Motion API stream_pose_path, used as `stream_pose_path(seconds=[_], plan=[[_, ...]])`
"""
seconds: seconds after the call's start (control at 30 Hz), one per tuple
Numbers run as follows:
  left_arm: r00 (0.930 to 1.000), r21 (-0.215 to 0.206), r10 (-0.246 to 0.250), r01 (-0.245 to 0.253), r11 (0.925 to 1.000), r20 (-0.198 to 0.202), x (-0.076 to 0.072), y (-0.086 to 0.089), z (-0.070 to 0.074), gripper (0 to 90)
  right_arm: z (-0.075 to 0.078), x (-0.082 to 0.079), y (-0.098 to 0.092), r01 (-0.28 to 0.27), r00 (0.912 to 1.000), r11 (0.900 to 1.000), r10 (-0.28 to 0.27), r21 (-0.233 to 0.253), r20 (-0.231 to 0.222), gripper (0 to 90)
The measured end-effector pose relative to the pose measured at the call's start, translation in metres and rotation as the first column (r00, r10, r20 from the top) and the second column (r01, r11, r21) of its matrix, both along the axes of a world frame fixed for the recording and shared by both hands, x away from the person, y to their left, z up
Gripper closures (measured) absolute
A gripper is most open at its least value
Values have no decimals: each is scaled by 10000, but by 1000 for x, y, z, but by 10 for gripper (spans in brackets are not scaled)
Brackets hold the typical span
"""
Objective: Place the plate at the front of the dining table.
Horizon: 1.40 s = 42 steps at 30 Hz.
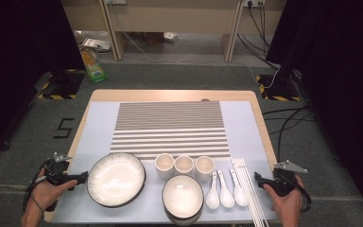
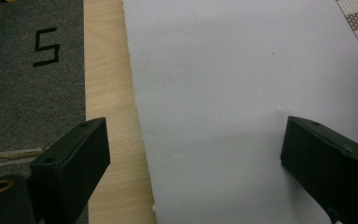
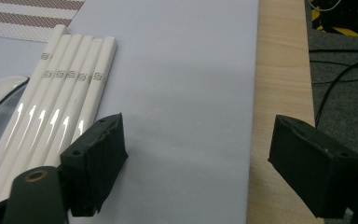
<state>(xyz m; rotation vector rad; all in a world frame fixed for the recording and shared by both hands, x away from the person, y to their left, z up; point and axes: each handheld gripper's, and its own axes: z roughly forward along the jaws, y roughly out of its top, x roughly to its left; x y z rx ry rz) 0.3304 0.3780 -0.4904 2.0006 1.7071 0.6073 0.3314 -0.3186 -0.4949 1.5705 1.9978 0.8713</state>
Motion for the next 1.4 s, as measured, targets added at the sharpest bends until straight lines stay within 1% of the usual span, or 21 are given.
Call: stream_pose_path(seconds=[0.1, 0.27, 0.3, 0.33, 0.37, 0.6, 0.7, 0.83, 0.93, 1.0, 1.03, 1.1, 1.13, 1.23, 1.3, 1.33, 1.37, 1.4], plan=[[10000, -11, -13, 13, 10000, 8, 0, 0, 0, 76, 0, 0, 0, 13, 10000, 10000, -13, 29, -17, 187], [9999, 102, -133, 133, 9999, 22, 0, -1, 1, 83, 0, 0, 0, 19, 10000, 10000, -19, 41, -23, 187], [9998, 17, -203, 203, 9998, 2, 0, -1, 1, 96, 0, 0, 0, 25, 10000, 10000, -25, 62, -50, 187], [9995, -133, -301, 301, 9995, -9, 0, 0, 2, 126, 0, 0, 0, 34, 10000, 10000, -34, 70, -56, 187], [9993, -178, -372, 372, 9991, 24, 0, 0, 2, 155, 0, 0, 0, 28, 10000, 10000, -28, 66, -51, 187], [9990, -205, -417, 420, 9989, 132, -1, -1, 4, 158, 0, 0, 0, -6, 10000, 10000, 6, 37, -31, 187], [9985, -234, -487, 493, 9985, 254, -3, -1, 10, 158, 0, 0, 0, -4, 10000, 10000, 4, 4, -4, 187], [9982, -195, -477, 485, 9986, 361, -5, -1, 13, 158, 0, 0, 0, 0, 10000, 10000, 0, 10, -8, 186], [9967, -348, -611, 630, 9974, 540, -9, -2, 21, 158, 0, 0, 0, 19, 10000, 10000, -19, -29, 4, 186], [9959, -351, -669, 691, 9970, 609, -11, -2, 25, 158, 0, 0, 0, -2, 10000, 10000, 2, -26, 15, 187], [9959, -351, -669, 691, 9970, 609, -11, -2, 25, 158, 0, 0, 0, -2, 10000, 10000, 2, -26, 15, 187], [9947, -450, -709, 743, 9962, 744, -15, -3, 31, 157, 1, 0, 1, 25, 10000, 10000, -25, -16, -10, 189], [9918, -518, -947, 993, 9937, 854, -21, -5, 37, 158, 1, 0, 0, 20, 10000, 10000, -20, -5, -19, 189], [9873, -611, -1262, 1324, 9893, 966, -31, -9, 44, 158, 1, 0, 0, -2, 10000, 10000, 2, -32, 9, 189], [9845, -380, -1380, 1428, 9890, 1079, -38, -11, 47, 158, 1, 0, 1, 39, 10000, 10000, -39, -24, -21, 189], [9824, -392, -1498, 1549, 9872, 1115, -42, -12, 49, 158, 1, 0, 1, 34, 10000, 10000, -34, -23, -15, 190], [9824, -392, -1498, 1549, 9872, 1115, -42, -12, 49, 158, 1, 0, 1, 34, 10000, 10000, -34, -23, -15, 190], [9805, -443, -1631, 1688, 9847, 1098, -49, -12, 50, 157, 1, 0, 1, 14, 10000, 10000, -14, -54, 10, 194]])
